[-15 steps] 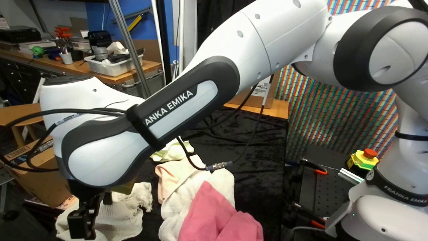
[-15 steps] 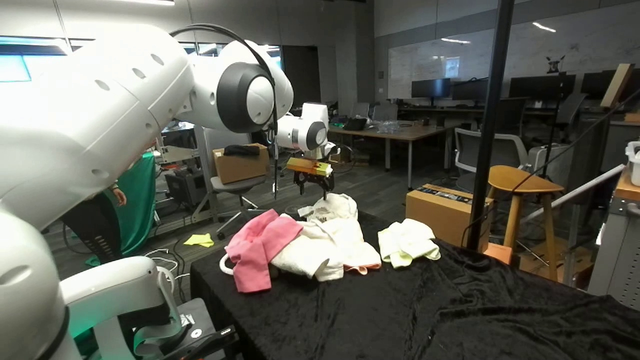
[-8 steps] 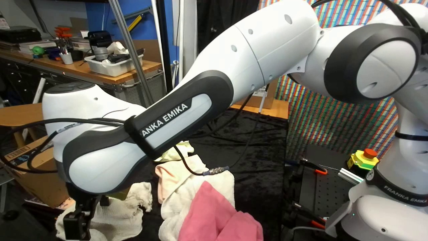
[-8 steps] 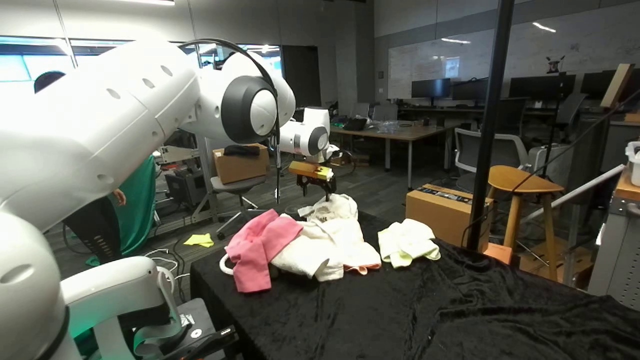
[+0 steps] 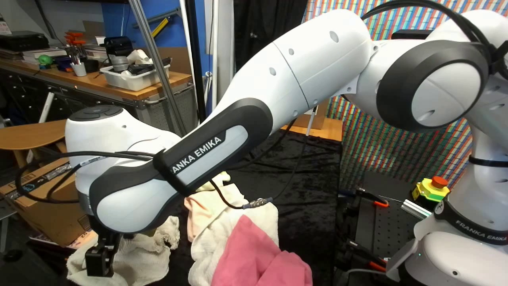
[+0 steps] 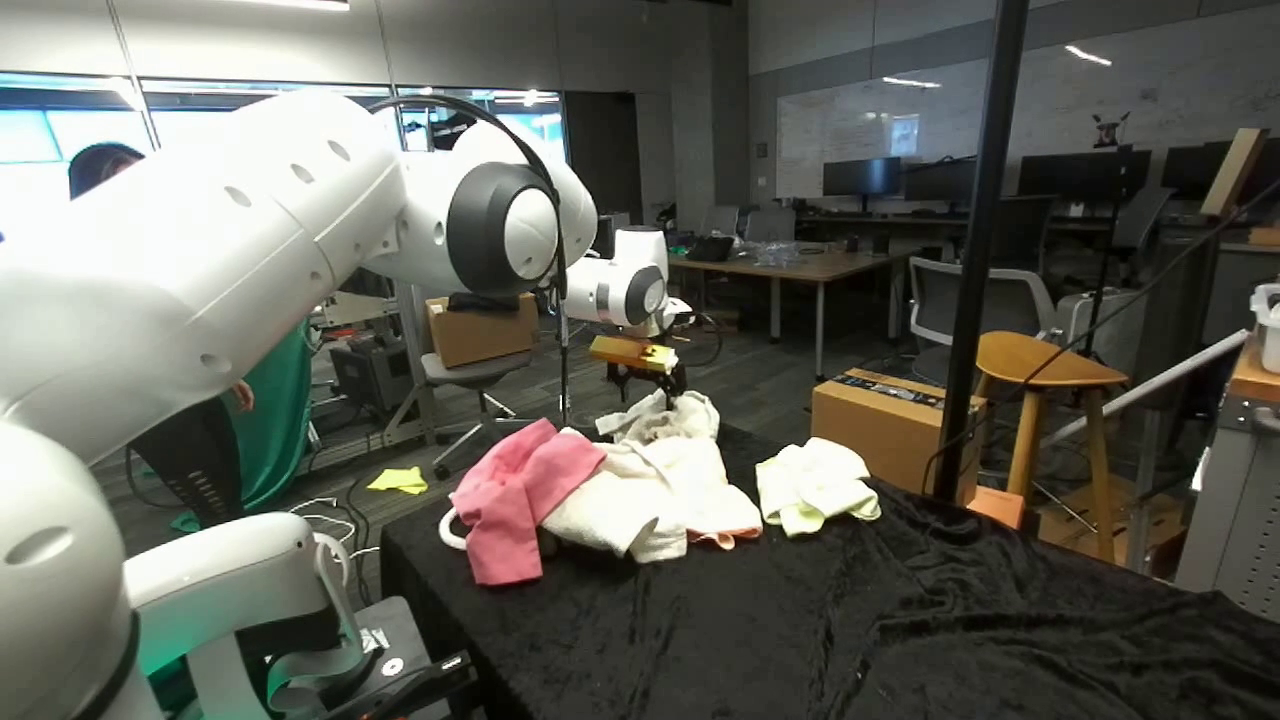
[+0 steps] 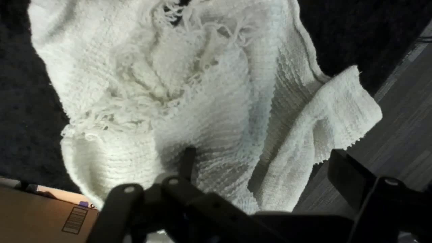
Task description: Move all the clothes, the orange object and put together on the left side of the table
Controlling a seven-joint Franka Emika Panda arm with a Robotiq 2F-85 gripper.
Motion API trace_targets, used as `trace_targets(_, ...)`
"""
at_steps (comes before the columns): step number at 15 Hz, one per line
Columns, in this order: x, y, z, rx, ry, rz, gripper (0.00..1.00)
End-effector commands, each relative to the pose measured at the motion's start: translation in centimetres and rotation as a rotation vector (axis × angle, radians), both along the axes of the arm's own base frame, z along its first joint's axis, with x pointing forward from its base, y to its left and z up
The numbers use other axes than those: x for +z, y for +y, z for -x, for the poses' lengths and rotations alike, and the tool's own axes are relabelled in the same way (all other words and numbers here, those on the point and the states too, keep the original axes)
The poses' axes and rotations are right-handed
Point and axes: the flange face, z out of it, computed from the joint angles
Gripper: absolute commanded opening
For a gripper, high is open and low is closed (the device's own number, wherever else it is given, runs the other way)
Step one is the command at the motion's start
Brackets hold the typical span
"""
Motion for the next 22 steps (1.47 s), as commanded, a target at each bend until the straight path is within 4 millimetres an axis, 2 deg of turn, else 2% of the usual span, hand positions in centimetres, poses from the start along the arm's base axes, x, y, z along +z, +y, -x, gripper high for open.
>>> trace_targets(1,-1.2,0.1,-0.4,0.001,-0.034,0.036,1.0)
trace_targets(5,-2.1,0.0,-0.2,0.01,-0.029,0.065,1.0)
trace_targets(6,-2.2,0.0,-0.2,0.01,-0.03,0.068,0.95)
trace_targets(7,-2.2,0.0,-0.2,0.009,-0.028,0.069,0.79)
trace_targets(8,-2.1,0.0,-0.2,0.008,-0.028,0.07,0.71)
trace_targets(9,-2.1,-0.1,-0.3,0.008,-0.03,0.071,0.7)
trace_targets(10,-2.0,0.0,-0.3,0.008,-0.031,0.071,0.64)
trace_targets(11,-1.9,-0.1,-0.4,0.006,-0.031,0.071,0.54)
trace_targets(16,-1.0,-0.1,-0.7,0.001,-0.033,0.07,0.16)
trace_targets(18,-0.7,-0.2,-0.8,0.0,-0.03,0.069,0.08)
trace_targets(20,-0.5,-0.2,-0.8,0.001,-0.021,0.079,0.07)
trace_targets(22,-0.2,-0.4,-0.6,0.001,-0.006,0.104,0.12)
